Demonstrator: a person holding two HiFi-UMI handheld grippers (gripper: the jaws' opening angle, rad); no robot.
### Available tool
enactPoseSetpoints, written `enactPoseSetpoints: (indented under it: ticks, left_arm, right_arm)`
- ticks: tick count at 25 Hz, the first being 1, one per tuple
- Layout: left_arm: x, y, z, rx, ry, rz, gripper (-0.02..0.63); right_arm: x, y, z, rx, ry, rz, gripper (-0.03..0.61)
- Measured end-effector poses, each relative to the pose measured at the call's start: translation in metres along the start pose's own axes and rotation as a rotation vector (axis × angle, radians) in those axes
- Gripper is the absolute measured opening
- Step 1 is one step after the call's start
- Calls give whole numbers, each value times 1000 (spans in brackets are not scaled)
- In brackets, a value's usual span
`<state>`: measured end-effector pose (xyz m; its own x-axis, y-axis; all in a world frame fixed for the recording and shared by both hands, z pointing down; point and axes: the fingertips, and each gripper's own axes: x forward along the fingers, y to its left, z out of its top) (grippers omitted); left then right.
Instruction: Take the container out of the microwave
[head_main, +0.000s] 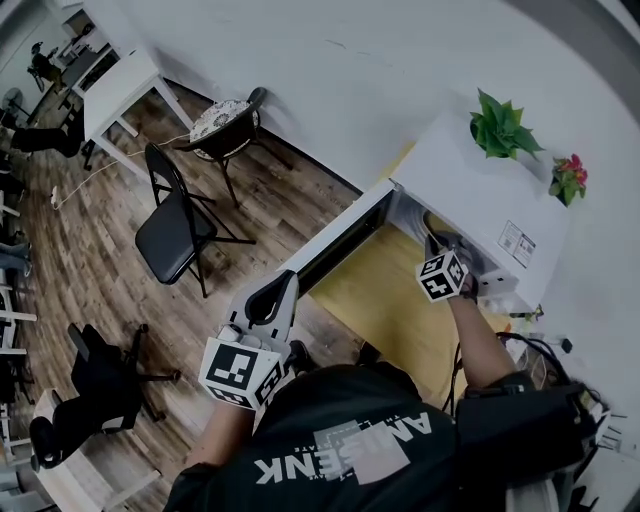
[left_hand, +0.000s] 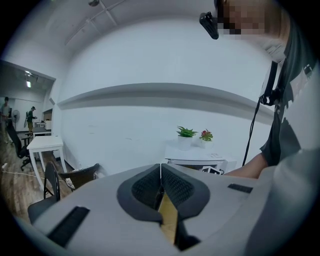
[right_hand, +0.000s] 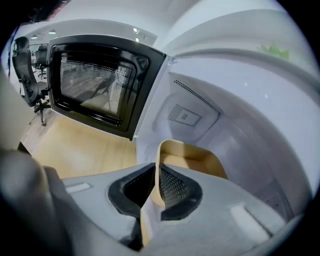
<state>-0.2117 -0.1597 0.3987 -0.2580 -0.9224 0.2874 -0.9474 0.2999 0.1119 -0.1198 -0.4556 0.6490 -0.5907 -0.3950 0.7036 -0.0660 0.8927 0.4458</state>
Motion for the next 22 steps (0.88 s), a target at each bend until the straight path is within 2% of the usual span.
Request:
enactPoseSetpoints:
  ticks: [11, 22]
  left_arm:
    - [-5, -6, 13, 23, -45, -168, 3]
    - [3, -9, 17, 21, -60, -321, 2]
  right_arm:
    - [-76, 40, 24, 180, -54, 38, 28]
    - [-155, 86, 44, 274, -106, 86, 28]
